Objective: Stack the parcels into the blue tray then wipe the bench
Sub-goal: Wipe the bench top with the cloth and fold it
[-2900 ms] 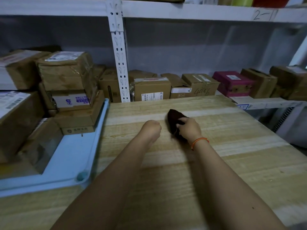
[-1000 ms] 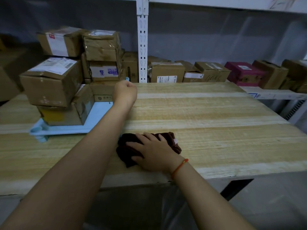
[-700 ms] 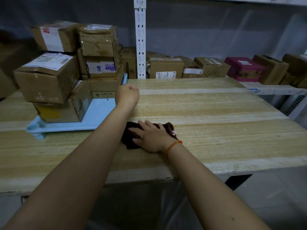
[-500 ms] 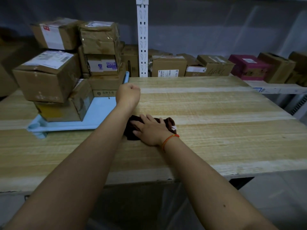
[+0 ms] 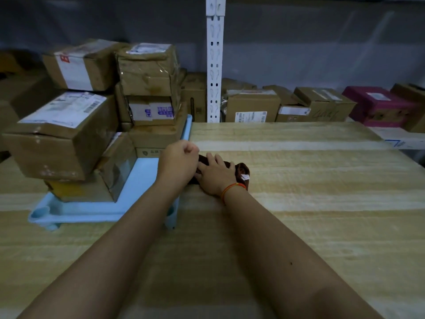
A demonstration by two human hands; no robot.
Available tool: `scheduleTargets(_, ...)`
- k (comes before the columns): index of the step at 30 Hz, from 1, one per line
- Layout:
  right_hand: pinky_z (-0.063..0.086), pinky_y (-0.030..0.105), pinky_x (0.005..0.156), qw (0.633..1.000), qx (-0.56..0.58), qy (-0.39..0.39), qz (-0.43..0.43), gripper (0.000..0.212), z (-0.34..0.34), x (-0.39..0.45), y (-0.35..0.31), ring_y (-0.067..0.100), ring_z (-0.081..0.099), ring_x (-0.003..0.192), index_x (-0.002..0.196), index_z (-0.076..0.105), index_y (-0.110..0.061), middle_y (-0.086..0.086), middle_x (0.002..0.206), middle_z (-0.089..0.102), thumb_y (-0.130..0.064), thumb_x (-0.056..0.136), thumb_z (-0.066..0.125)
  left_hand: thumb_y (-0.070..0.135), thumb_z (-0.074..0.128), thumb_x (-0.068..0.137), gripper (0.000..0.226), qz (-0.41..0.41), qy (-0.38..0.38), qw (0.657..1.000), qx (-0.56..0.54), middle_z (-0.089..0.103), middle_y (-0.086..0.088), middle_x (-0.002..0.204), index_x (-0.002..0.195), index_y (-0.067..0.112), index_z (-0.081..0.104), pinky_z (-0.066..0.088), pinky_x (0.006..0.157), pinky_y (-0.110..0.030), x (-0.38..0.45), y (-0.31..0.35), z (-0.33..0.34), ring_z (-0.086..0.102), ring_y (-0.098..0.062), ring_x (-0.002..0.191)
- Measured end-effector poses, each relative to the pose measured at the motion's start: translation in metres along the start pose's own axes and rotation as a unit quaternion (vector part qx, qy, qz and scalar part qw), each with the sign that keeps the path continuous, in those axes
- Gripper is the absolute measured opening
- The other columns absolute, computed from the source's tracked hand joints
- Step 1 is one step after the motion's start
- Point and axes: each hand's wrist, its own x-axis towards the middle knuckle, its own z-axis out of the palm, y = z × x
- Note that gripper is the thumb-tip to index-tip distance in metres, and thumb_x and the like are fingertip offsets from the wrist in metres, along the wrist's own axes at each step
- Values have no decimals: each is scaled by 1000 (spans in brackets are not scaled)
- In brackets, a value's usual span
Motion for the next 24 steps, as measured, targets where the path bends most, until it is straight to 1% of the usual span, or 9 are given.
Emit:
scheduleTargets(3, 4, 68, 113, 1000, 4, 6, 13, 50, -2, 33, 6, 32, 0, 151, 152, 21, -41, 5, 165, 4, -45, 103, 29, 14, 50, 96, 18, -3, -15, 999, 29, 65, -3, 92, 95, 15, 68, 54, 79, -35, 18, 2, 4, 61, -18, 88)
scheduleTargets(6, 3, 69, 112, 1000, 6, 13, 22, 55, -2, 65, 11, 34, 0, 150, 153, 18, -39, 5, 165, 3, -48, 101, 34, 12, 49, 96, 18, 5, -30, 996, 81, 65, -9, 94, 94, 11, 67, 54, 83, -42, 38, 6, 14, 61, -25, 91)
scheduleTargets(10, 6, 70, 112, 1000, 2, 19, 23, 61, -8, 104, 18, 37, 0, 150, 154, 18, -35, 6, 165, 3, -47, 99, 43, 13, 50, 96, 15, -9, -45, 991, 123, 63, -7, 96, 94, 14, 65, 54, 85, -45, 68, 14, 30, 60, -24, 90)
scheduleTargets(12, 7, 70, 113, 1000, -1, 11, 25, 64, -13, 120, 20, 37, -1, 150, 155, 16, -32, 6, 165, 1, -43, 99, 45, 12, 50, 96, 16, -8, -59, 987, 148, 63, -7, 98, 96, 13, 66, 53, 88, -42, 80, 18, 38, 60, -22, 95)
scheduleTargets(16, 8, 71, 112, 1000, 7, 13, 27, 60, -24, 151, 25, 38, -1, 150, 154, 19, -32, 7, 165, 2, -40, 100, 45, 11, 47, 97, 25, 7, -93, 971, 219, 64, -9, 115, 112, 7, 66, 46, 98, -41, 102, 23, 49, 58, -26, 110)
scheduleTargets(18, 7, 71, 112, 999, 14, 9, 33, 59, -26, 163, 29, 39, 0, 150, 154, 21, -32, 8, 165, 3, -41, 100, 45, 12, 49, 96, 23, 27, -106, 966, 234, 67, -9, 114, 109, 8, 67, 47, 93, -37, 107, 23, 52, 60, -26, 108)
scheduleTargets(21, 7, 71, 112, 998, 15, 8, 56, 54, -25, 177, 39, 38, 1, 150, 152, 23, -36, 8, 165, 4, -47, 101, 38, 10, 47, 97, 23, 21, -127, 965, 229, 64, -7, 117, 107, 11, 68, 45, 85, -29, 106, 27, 56, 59, -23, 105)
scheduleTargets(22, 8, 71, 112, 997, 17, 14, 69, 51, -25, 179, 46, 38, 2, 149, 151, 25, -37, 7, 165, 6, -49, 102, 33, 10, 47, 97, 23, 21, -134, 965, 226, 63, -6, 117, 105, 13, 68, 46, 81, -29, 105, 28, 57, 58, -20, 99)
scheduleTargets(24, 9, 71, 111, 994, 24, 27, 103, 46, -29, 179, 64, 37, 6, 149, 148, 30, -38, 6, 164, 10, -48, 103, 29, 13, 47, 96, 21, 26, -144, 965, 217, 64, -1, 108, 100, 18, 67, 49, 72, -30, 104, 28, 58, 57, -16, 87)
